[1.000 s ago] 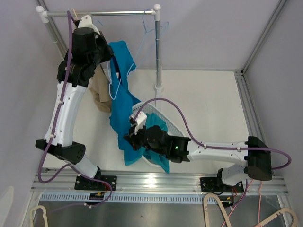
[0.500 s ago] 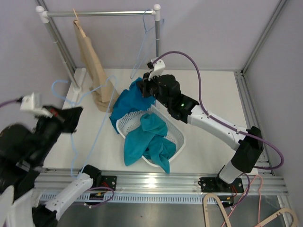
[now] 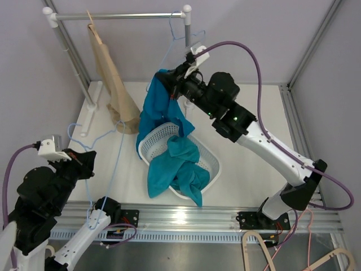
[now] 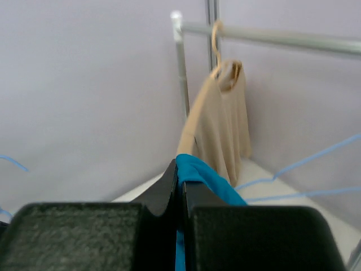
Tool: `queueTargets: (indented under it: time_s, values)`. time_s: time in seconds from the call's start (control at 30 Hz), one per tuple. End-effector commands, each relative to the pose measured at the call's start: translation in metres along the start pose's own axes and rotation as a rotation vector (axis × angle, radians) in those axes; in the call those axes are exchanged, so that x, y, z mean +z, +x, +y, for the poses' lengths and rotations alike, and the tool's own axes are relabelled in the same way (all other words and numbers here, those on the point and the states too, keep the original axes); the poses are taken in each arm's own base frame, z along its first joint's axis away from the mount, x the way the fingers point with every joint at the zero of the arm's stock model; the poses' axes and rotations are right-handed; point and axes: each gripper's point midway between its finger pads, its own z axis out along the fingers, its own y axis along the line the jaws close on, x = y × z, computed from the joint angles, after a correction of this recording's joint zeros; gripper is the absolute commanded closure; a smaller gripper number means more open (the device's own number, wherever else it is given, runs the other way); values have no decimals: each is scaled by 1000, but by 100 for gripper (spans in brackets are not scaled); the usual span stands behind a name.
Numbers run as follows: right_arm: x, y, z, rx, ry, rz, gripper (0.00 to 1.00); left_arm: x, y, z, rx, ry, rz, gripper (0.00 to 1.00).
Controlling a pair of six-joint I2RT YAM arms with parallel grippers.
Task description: Remove the t-shirt from the hanger
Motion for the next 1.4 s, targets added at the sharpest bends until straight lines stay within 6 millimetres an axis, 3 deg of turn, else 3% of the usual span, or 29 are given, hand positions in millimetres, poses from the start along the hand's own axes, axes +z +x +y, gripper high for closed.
queueTargets:
  time_s: [0.0,0.2,0.23,0.27,0.37,0.43,0.5,0.57,0.6,0.63,0.73,0.77,0.8,0.83,0.9,0.93,1.0,1.03,1.07,1.1,1.13,1.17,1.23,1.27,1.3,1.33,1.37]
  values:
    - [-45,-134,26,-92,-88,-362,100,11,-7,-4,-21,-4,-30,99]
    - [-77,-212,27,-193,-53,-566,100,35,1,-14,-26,11,-2,99]
    - [-74,-209,25,-201,-48,-558,100,36,0,-15,-30,17,-8,99]
    - [-78,-222,27,-207,-51,-587,100,41,5,-16,-25,14,9,99]
    - [-77,-236,32,-226,-68,-604,100,47,7,-19,-32,22,14,99]
    - [-70,-228,33,-225,-75,-563,100,50,7,-20,-31,25,12,99]
    - [-65,-207,33,-215,-87,-512,100,52,4,-21,-30,21,6,99]
    - [-74,-203,34,-191,-91,-517,100,56,0,-23,-25,22,-4,99]
    - [-68,-178,30,-177,-86,-462,100,59,-7,-27,-20,21,-9,99]
    - [-69,-169,28,-160,-77,-443,100,62,-12,-29,-18,20,-16,99]
    - [-85,-128,26,-72,-72,-358,100,74,-30,-43,-3,39,-25,99]
    - [-103,-132,29,-19,-74,-374,100,75,-44,-49,-2,56,-58,99]
    - [-107,-117,27,7,-56,-346,100,79,-48,-52,7,58,-61,99]
    - [-106,-71,27,34,-32,-259,100,85,-61,-63,10,81,-69,99]
    - [-120,-40,21,98,23,-206,100,96,-70,-73,19,96,-65,99]
    - [-121,6,9,118,94,-118,100,100,-87,-84,19,118,-79,99]
    - [-127,58,-4,218,180,0,100,112,-92,-90,46,120,-57,99]
    - [-132,104,-14,232,228,90,100,109,-108,-97,49,136,-79,99]
    - [-136,133,-17,243,244,161,100,122,-112,-108,67,162,-52,99]
    - [-139,157,-19,280,270,220,100,119,-123,-114,93,178,-53,99]
    - [-140,195,-22,285,298,318,100,126,-124,-117,108,177,-30,99]
    - [-146,223,-23,290,309,423,100,131,-142,-126,116,186,-47,99]
    - [-153,266,-24,303,331,577,100,141,-142,-127,139,167,-21,99]
    - [-155,298,-28,293,349,690,100,156,-139,-127,152,147,0,99]
    - [-156,314,-18,310,293,771,100,154,-157,-127,157,135,-50,99]
    - [-157,328,-18,286,286,836,100,160,-159,-126,164,125,-51,99]
    - [-175,366,-23,252,315,992,100,163,-166,-127,171,126,-63,99]
